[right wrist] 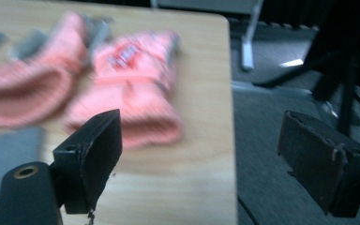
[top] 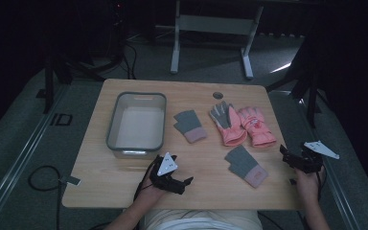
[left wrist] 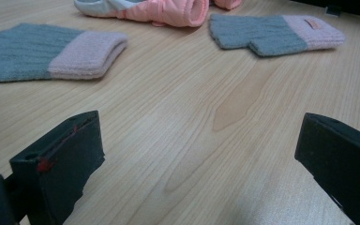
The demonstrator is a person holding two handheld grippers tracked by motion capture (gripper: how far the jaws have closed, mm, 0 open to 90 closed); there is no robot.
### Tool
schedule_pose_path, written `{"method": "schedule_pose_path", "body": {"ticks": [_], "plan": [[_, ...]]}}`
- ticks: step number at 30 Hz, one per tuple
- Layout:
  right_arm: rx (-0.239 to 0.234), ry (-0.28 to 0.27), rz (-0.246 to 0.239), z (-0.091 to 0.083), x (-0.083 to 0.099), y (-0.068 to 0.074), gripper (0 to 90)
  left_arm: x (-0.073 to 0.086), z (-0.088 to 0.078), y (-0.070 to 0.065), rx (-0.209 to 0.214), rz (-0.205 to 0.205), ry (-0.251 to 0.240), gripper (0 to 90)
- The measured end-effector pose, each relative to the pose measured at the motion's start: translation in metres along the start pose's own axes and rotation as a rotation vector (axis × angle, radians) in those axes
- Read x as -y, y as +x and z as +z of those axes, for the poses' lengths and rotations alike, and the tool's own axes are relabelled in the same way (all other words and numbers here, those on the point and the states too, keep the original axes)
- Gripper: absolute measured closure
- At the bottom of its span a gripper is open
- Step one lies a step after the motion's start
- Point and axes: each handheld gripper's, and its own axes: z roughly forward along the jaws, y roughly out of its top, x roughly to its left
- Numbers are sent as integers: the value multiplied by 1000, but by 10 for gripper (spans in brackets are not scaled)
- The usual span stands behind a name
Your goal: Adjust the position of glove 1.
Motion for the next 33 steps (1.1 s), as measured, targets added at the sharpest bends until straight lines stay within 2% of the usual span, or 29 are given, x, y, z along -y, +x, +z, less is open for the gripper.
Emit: {"method": "schedule_pose_path", "body": {"ticks": [3, 9, 12, 14, 18, 21, 22, 24, 26, 28, 30, 33], "plan": [[-16, -29, -10, -6, -13, 5, 134, 0, 1, 0, -2, -3, 6, 10], [-4, -48, -27, -12, -34, 11, 128, 0, 0, 0, -10, 3, 4, 10], [-4, -62, -45, -16, -50, 13, 126, 0, 0, 0, -9, -1, -2, 10], [-9, -66, -42, -17, -54, 14, 126, 0, 0, 0, -7, 1, -1, 10], [-14, -89, -42, -20, -73, 19, 134, 0, 1, -1, -1, 9, 5, 10], [-42, -69, -48, -17, -83, 24, 147, 0, 1, 0, 2, -3, 4, 10], [-52, -46, -58, -15, -85, 27, 146, 0, 1, 0, 1, -6, 3, 10], [-78, 26, -41, -8, -89, 31, 139, 0, 0, 0, 2, -7, 2, 10], [-110, 51, -35, -3, -90, 35, 140, 0, 1, 0, 2, 0, 4, 10], [-108, 58, -45, 0, -91, 37, 140, 0, 1, 0, 2, 0, 4, 10], [-124, 68, -50, 6, -95, 45, 133, 0, 1, -2, -3, 16, 7, 10], [-159, 64, -52, 11, -100, 52, 124, 0, 1, -1, 0, 12, 6, 10]]}}
